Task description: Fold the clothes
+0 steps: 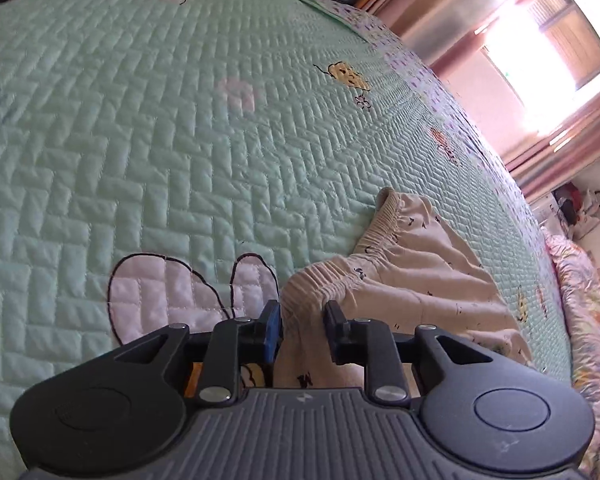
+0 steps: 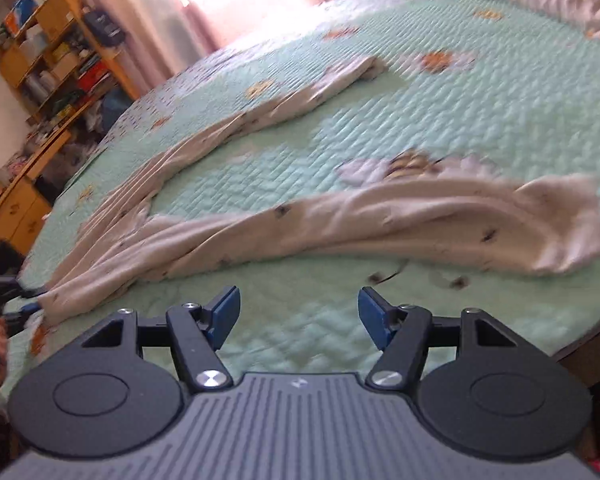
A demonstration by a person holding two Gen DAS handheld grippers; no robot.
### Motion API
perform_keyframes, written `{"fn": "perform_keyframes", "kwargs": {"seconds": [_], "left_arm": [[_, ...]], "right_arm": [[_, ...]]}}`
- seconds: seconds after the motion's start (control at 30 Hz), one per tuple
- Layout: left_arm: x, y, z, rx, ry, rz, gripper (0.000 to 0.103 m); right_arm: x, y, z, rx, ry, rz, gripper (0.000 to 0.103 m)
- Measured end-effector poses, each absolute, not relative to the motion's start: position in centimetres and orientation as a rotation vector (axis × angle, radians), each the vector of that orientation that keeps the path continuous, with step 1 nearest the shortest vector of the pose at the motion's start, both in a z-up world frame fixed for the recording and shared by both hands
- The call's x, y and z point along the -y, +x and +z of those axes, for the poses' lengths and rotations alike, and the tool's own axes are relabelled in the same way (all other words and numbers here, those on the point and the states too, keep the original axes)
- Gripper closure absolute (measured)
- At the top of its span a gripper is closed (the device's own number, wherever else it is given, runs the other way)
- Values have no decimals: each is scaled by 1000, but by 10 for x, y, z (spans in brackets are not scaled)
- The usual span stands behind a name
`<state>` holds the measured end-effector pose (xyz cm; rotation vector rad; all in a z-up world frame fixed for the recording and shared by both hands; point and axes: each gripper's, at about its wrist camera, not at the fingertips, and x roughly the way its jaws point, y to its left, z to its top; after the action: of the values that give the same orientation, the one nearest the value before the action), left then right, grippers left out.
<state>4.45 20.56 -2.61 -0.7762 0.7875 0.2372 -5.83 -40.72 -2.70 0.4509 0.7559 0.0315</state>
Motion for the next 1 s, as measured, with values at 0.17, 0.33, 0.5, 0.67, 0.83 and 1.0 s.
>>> {"fn": "perform_keyframes", "kwargs": {"seconds": [0.17, 0.33, 0.5, 0.67, 0.83, 1.0], "left_arm": [[-203, 18, -30, -787, -811, 234, 66], [-193, -8, -34, -787, -818, 215, 65], [-160, -10, -26, -823, -767, 150, 65], [-122, 0, -22, -863, -688, 103, 53], [-87, 9, -23, -909, -610, 64, 51], [-53, 17, -24, -955, -527, 31, 51]], "right_arm": [[471, -56, -32, -695, 519, -172, 36], [536, -74, -36, -627, 641, -305, 36], [560, -66, -50, -647, 600, -316, 36], [564, -53, -68, -690, 632, -255, 36], [550, -41, -75, -721, 531, -239, 45], [541, -29, -69, -742, 521, -165, 93]]}}
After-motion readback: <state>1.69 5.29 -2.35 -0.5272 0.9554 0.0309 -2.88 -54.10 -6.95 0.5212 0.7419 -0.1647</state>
